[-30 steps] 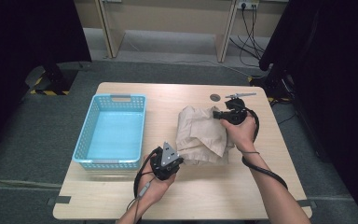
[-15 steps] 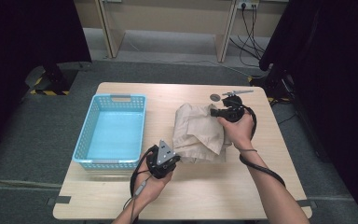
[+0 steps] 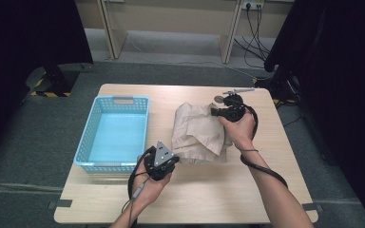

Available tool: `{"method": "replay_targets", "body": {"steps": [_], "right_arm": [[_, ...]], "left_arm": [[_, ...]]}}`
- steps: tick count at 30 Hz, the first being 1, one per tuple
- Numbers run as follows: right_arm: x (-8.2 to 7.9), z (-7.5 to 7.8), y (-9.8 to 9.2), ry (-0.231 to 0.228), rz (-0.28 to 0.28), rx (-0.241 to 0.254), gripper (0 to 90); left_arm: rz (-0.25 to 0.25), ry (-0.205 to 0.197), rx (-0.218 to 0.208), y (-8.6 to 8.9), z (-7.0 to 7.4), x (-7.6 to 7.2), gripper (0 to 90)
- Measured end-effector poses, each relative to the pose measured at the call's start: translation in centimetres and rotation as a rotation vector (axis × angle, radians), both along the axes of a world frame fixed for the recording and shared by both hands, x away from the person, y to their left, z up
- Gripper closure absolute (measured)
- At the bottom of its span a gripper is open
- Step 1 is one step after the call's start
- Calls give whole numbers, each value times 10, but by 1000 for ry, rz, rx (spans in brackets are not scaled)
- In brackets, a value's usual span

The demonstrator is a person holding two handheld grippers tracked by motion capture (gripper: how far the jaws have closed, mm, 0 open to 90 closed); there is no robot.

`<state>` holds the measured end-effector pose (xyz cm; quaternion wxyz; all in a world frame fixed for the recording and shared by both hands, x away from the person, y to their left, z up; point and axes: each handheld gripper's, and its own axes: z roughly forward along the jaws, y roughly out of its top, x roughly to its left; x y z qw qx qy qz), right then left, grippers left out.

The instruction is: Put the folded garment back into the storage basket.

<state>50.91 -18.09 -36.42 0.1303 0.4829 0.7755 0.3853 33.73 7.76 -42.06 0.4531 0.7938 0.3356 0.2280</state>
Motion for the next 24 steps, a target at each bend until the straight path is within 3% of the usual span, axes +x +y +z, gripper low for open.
{"method": "replay_targets", "body": {"steps": [24], "right_arm": [[4,12,18,-14,15,-6,852]], "left_arm": [[28,-18,-14,15,7,1,833]]}}
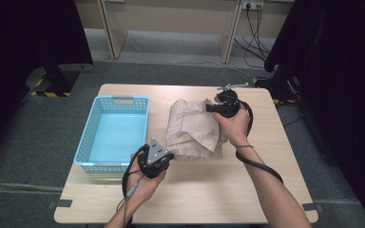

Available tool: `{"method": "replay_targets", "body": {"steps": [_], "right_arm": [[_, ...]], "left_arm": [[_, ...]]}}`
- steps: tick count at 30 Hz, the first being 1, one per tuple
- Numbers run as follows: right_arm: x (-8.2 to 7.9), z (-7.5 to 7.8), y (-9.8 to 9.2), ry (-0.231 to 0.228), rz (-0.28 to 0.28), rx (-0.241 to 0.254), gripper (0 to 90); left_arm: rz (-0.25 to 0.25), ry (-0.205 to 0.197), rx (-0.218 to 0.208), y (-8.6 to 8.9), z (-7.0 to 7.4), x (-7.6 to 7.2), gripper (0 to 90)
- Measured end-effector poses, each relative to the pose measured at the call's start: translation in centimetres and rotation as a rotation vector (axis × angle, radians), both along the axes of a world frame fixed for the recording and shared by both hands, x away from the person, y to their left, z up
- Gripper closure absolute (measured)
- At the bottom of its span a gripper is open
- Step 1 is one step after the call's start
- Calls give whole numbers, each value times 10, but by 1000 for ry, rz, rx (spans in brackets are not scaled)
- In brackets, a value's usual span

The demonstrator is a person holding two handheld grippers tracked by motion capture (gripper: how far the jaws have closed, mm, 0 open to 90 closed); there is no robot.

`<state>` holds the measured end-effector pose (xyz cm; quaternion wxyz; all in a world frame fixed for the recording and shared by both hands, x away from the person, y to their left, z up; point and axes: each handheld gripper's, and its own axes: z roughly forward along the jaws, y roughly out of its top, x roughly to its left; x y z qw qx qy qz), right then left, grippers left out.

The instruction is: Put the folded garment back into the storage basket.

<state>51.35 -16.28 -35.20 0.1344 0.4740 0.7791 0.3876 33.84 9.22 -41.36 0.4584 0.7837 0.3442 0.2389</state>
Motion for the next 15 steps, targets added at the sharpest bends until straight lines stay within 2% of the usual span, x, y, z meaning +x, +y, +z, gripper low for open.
{"method": "replay_targets", "body": {"steps": [15], "right_arm": [[2,5,9,-6,7,0,851]], "left_arm": [[13,-6,-8,8,5,1,834]]}}
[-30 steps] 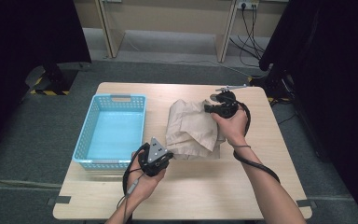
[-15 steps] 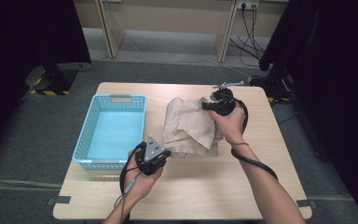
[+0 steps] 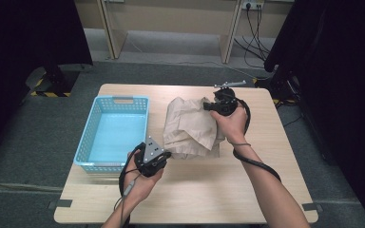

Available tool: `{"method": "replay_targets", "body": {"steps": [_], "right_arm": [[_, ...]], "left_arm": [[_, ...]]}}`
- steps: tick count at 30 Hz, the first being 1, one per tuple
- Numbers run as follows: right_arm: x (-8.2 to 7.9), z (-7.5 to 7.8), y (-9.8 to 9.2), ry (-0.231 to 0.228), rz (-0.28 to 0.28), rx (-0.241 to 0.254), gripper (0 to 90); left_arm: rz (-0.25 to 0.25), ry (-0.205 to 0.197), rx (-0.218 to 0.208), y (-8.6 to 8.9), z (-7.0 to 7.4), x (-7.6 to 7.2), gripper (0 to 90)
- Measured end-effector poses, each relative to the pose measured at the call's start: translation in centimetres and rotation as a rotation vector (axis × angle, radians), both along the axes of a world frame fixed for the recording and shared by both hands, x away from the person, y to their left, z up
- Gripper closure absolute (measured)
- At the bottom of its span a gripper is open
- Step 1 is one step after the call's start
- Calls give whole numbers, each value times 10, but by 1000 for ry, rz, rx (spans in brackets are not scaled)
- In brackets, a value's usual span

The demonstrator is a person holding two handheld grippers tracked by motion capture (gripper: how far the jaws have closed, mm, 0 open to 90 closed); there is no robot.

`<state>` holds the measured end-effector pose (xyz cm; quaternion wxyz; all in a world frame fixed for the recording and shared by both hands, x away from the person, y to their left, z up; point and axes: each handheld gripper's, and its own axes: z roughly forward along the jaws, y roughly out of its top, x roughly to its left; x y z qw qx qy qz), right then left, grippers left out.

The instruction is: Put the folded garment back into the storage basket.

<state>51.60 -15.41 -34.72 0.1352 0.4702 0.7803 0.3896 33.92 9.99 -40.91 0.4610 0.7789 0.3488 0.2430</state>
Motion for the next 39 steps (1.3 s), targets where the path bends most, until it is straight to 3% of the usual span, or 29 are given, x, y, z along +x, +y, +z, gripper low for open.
{"method": "replay_targets", "body": {"steps": [39], "right_arm": [[3,6,25,-7,25,-2,852]], "left_arm": [[43,-6,-8,24,6,0,836]]}}
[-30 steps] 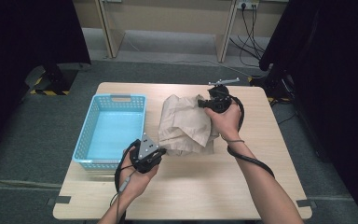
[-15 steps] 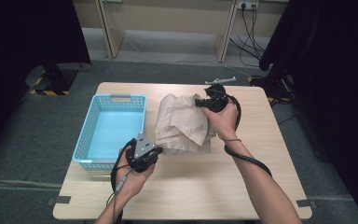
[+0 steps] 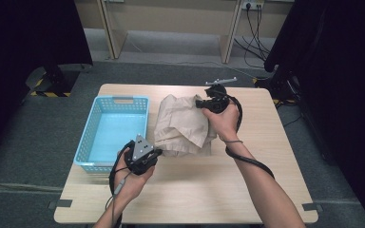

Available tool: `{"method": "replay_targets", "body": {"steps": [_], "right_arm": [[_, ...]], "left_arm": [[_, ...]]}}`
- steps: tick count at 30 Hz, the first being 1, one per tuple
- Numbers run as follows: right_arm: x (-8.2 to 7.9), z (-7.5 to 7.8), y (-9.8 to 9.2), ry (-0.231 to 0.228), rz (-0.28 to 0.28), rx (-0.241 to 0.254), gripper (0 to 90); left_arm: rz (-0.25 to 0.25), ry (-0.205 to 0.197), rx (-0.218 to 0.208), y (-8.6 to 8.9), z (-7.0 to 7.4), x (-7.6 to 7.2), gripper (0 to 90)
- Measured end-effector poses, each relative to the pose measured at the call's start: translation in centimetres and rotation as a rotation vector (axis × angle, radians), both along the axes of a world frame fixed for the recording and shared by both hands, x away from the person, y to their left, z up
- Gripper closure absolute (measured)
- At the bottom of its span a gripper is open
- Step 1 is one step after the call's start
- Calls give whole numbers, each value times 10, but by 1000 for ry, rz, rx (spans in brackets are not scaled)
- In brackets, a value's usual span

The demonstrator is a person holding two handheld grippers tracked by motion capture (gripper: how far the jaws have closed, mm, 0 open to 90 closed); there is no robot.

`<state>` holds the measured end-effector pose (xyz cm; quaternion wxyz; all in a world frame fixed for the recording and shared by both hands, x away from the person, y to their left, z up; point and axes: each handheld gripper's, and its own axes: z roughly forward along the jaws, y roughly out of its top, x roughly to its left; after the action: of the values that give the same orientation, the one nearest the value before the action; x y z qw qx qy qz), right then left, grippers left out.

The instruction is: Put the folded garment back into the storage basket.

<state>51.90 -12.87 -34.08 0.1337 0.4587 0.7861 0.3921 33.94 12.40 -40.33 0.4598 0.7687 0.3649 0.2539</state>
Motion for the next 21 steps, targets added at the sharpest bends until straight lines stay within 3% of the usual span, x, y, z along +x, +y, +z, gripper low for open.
{"method": "replay_targets", "body": {"steps": [21], "right_arm": [[0,4,13,-2,10,2,851]], "left_arm": [[22,-4,2,13,2,0,836]]}}
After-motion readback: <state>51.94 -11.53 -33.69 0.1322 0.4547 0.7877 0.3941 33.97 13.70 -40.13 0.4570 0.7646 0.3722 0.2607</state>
